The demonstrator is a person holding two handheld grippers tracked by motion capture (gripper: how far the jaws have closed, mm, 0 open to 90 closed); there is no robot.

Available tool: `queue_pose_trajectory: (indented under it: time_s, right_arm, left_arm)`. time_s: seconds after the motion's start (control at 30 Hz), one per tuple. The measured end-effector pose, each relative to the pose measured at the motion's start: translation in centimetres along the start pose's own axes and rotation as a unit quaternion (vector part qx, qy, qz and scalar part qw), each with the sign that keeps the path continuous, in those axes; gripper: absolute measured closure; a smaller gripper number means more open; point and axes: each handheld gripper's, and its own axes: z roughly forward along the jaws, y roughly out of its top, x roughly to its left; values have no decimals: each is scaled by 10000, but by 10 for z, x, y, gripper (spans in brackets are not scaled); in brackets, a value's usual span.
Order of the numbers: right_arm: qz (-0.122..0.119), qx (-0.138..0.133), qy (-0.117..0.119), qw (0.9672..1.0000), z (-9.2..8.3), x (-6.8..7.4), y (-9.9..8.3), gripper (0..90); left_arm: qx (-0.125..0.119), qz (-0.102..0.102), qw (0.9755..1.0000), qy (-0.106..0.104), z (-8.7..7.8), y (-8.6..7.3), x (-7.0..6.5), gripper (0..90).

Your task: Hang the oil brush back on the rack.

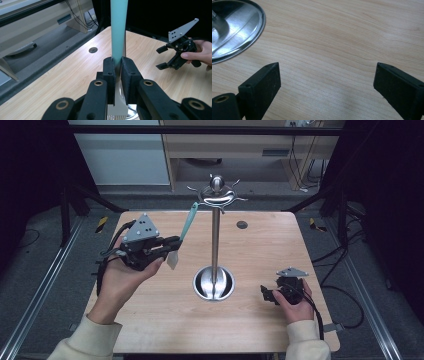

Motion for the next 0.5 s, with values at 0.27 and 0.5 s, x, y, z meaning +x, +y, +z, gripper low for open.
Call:
queue_pose_trajectory:
  time_s: [0.27,0.5]
  right_arm:
    - [-5,2,6,10000,0,0,0,80]
    - [-6,0,7,10000,0,0,0,80]
  left_arm:
    - [-2,-25,10000,-8,5,1,0,820]
    - [-4,-65,10000,-16,7,1,1,819]
